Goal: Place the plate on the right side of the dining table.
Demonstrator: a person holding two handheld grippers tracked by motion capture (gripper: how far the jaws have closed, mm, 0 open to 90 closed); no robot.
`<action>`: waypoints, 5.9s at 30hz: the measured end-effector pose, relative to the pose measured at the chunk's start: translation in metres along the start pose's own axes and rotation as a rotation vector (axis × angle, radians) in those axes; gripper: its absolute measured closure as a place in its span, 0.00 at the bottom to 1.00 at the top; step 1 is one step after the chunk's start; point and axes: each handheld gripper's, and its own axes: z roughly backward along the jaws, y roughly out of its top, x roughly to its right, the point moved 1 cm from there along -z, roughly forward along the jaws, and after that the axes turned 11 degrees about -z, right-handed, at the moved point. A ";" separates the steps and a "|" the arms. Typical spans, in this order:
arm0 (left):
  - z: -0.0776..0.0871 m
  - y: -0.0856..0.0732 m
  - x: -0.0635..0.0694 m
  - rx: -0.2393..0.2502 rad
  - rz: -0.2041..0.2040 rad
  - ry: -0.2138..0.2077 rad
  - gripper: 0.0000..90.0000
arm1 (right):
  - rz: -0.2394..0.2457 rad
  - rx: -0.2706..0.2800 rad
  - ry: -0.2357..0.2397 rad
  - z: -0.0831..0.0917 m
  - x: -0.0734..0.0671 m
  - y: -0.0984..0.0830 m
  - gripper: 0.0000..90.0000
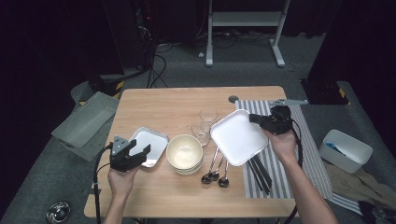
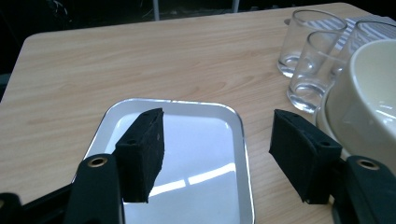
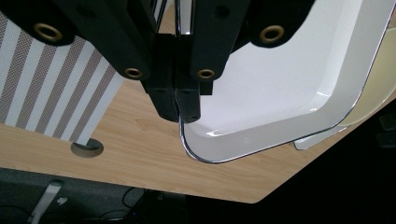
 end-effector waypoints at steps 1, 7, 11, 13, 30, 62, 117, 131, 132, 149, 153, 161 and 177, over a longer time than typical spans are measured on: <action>0.001 -0.003 -0.001 -0.002 0.005 0.004 0.39 | -0.001 0.002 -0.001 0.001 0.001 0.000 0.99; 0.005 -0.016 -0.005 -0.014 0.017 0.024 0.39 | -0.010 0.004 -0.011 0.003 0.005 -0.002 0.99; 0.006 -0.027 -0.009 -0.023 0.036 0.037 0.38 | -0.016 0.011 -0.018 0.007 0.009 -0.003 0.99; 0.007 -0.031 -0.010 -0.029 0.038 0.043 0.38 | -0.022 0.011 -0.021 0.008 0.011 -0.004 0.99; 0.007 -0.067 -0.007 -0.057 0.045 0.057 0.36 | -0.059 0.023 -0.042 0.012 0.023 -0.012 0.99; 0.001 -0.090 -0.014 -0.140 0.055 0.096 0.32 | -0.151 0.065 -0.138 0.034 0.062 -0.035 0.99; -0.007 -0.089 -0.012 -0.239 0.044 0.104 0.27 | -0.336 0.088 -0.347 0.057 0.126 -0.086 0.99; -0.007 -0.089 -0.012 -0.240 0.043 0.104 0.27 | -0.396 0.080 -0.404 0.052 0.146 -0.104 0.99; -0.007 -0.089 -0.012 -0.239 0.043 0.105 0.27 | -0.391 0.076 -0.407 0.051 0.147 -0.105 0.99; -0.007 -0.089 -0.012 -0.240 0.043 0.105 0.27 | -0.408 0.057 -0.457 0.042 0.156 -0.109 0.99; -0.007 -0.089 -0.012 -0.240 0.043 0.105 0.27 | -0.417 0.051 -0.462 0.039 0.157 -0.111 0.99; -0.007 -0.089 -0.012 -0.240 0.042 0.105 0.27 | -0.430 0.044 -0.468 0.036 0.161 -0.114 0.99; -0.007 -0.089 -0.012 -0.240 0.043 0.106 0.27 | -0.406 0.035 -0.492 0.033 0.161 -0.117 0.97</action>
